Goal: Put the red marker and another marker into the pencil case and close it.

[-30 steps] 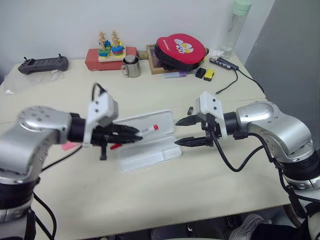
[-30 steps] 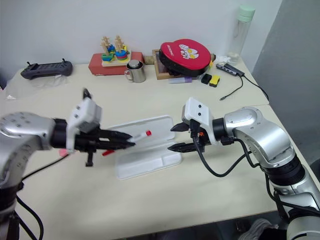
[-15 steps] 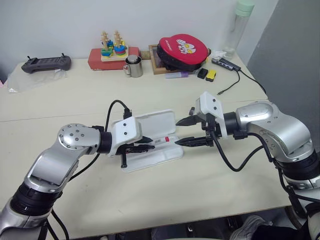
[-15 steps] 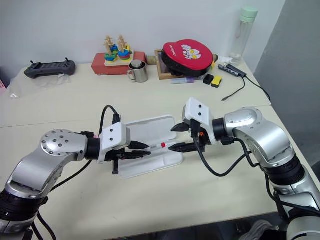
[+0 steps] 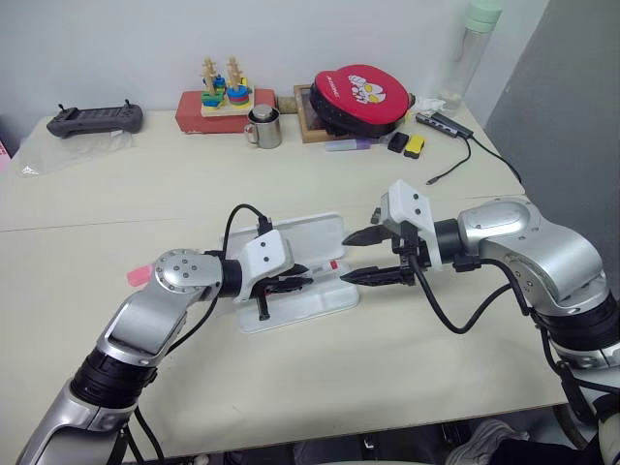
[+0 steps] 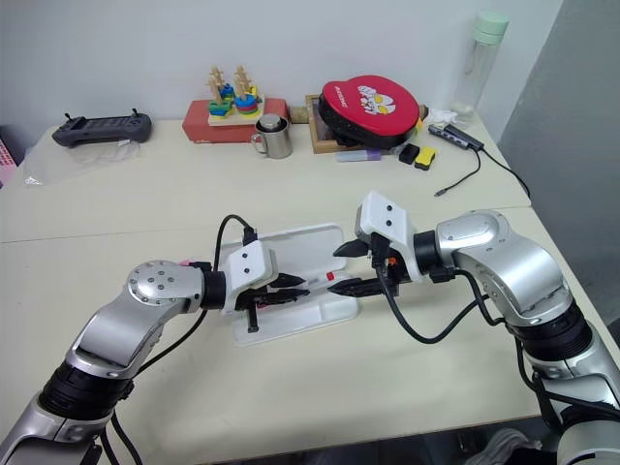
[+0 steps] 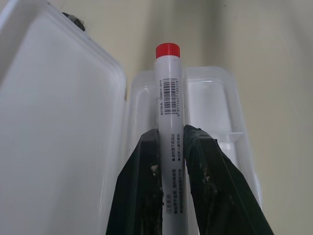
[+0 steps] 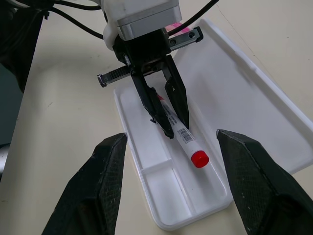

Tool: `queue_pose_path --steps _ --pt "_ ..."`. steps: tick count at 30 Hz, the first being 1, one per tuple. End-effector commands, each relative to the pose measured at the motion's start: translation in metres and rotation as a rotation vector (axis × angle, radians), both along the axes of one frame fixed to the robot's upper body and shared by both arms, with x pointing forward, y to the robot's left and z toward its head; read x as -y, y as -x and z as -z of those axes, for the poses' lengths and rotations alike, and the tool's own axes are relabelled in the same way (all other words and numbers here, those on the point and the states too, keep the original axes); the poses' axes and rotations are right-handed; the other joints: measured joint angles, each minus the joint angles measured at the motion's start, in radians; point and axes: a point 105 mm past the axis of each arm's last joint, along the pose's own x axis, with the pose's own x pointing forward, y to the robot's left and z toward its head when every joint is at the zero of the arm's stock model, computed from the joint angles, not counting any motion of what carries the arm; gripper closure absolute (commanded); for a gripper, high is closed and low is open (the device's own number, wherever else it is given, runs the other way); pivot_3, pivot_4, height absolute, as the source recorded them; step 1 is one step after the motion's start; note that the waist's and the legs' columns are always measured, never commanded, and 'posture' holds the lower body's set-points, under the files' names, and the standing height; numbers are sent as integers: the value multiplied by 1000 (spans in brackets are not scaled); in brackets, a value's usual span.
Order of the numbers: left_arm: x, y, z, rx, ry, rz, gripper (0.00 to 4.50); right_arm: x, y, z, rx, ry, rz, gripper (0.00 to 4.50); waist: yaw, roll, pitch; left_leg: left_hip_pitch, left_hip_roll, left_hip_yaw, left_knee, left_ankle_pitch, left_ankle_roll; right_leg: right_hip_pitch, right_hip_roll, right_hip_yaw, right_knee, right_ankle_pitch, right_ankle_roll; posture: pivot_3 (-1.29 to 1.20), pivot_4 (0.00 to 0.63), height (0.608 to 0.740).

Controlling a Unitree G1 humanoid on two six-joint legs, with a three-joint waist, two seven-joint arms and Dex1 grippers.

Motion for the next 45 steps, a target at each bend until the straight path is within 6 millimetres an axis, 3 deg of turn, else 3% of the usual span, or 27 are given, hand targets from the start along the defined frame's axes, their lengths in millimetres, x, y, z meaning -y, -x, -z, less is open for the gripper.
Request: queue_pose_path --steps 1,9,14,17,23,27,31,35,45 --pt "5 0 -14 35 34 11 2940 0 4 -7 36 -8 -14 1440 0 0 0 0 0 0 0 0 0 0 0 0 0 0 0 0 150 740" --pt "2 4 -26 32 42 32 1583 0 5 -8 39 -9 -15 1440 0 0 0 0 0 0 0 0 0 0 0 0 0 0 0 0 150 740" --pt "-9 5 -47 57 69 1 550 0 6 -11 45 -9 -18 1440 0 0 0 -1 0 -1 0 0 0 0 0 -1 -1 0 0 0 150 740" --pt "-31 19 -73 63 91 -27 94 -1 12 -18 57 -13 -46 1440 -5 0 0 -1 0 0 0 0 0 0 0 0 -1 0 0 0 150 740" --pt "-76 28 -109 102 169 -262 45 -3 22 -18 94 12 -109 1440 -2 0 0 -1 1 -1 -1 0 0 -1 0 -2 -1 0 1 0 150 740" --pt "-102 28 -111 101 217 -419 45 -8 28 -22 138 0 -163 1440 -1 0 0 -2 1 0 -1 0 0 0 0 -1 -7 1 4 0 150 740" --pt "-142 27 -97 121 196 -639 45 -21 34 -34 206 -114 -229 1440 -2 0 0 -2 1 0 -1 0 0 0 0 -1 -7 1 4 0 150 740" --pt "-169 27 -81 120 169 -789 45 -26 30 -37 213 -147 -216 1440 -1 0 0 -2 1 0 -1 0 0 0 0 -1 -7 2 2 0 150 740" --pt "-197 24 -50 52 141 -867 45 -33 15 -48 200 -230 -112 1440 2 0 0 -2 1 0 -1 0 0 0 0 -1 -7 2 2 0 150 740"
